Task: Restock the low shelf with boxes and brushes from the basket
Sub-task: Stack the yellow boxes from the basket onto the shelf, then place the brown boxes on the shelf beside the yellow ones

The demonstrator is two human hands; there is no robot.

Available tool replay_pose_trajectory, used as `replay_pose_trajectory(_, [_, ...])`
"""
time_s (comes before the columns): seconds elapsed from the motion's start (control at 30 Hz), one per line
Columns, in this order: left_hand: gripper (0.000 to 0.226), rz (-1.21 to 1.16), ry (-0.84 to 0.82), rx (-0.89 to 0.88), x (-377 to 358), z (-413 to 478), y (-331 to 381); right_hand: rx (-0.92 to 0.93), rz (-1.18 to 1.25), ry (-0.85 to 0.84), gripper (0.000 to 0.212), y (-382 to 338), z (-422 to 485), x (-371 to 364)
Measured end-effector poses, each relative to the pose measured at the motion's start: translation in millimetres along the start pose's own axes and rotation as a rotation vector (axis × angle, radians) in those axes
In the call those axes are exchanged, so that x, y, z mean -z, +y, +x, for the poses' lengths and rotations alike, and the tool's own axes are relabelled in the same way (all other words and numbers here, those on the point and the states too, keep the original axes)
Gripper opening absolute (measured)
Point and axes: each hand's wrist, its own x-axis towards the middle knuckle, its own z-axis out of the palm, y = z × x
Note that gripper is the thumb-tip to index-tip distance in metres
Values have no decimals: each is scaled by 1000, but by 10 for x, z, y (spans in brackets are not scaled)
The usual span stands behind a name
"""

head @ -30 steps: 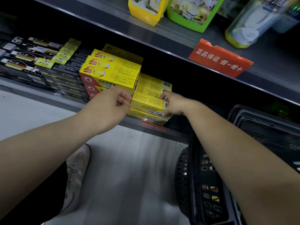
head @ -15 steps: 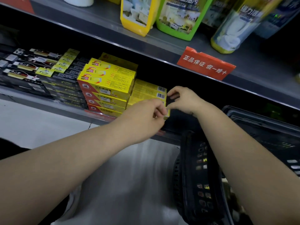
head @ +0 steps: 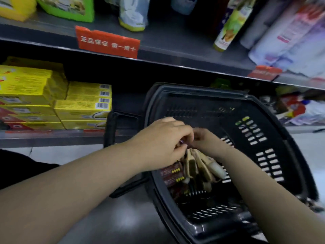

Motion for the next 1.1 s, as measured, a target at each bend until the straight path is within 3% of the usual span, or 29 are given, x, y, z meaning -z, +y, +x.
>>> replay_pose_trajectory(0.07, [18,44,-25,3,-85,65,14,-57,-282,-50,19,283,101,-132])
replay_pose_trajectory(0.2, [18,146,-122,58,-131,54,-151,-90,-548,-298,46,562,365,-471])
replay_pose_trajectory(0.3, [16,172,-182,83,-132,63,-242,-40,-804,-364,67,619,584,-696])
replay_pose_trajectory(0.47, [17,211,-240,90,-140,109,-336,-69,-1023,-456,69,719,843,-932])
replay_pose_trajectory(0.6, [18,234,-253,91,-165,137,-328,-35,-1129,-449,53,822,900,-910])
replay_pose_trajectory(0.73, [31,192,-182,169,-198,164,-270,0,-943,-336,37,729,803,-446])
replay_pose_trajectory(0.9, [41,-164,-9,414,-148,292,-236,239,-410,93,45,559,196,284])
replay_pose_trajectory(1.0, [46,-439,-66,534,-155,360,-176,382,-116,269,51,415,-179,374])
replay_pose_trajectory(1.1, [46,-675,-182,635,-177,369,-101,482,-39,350,57,315,-297,330])
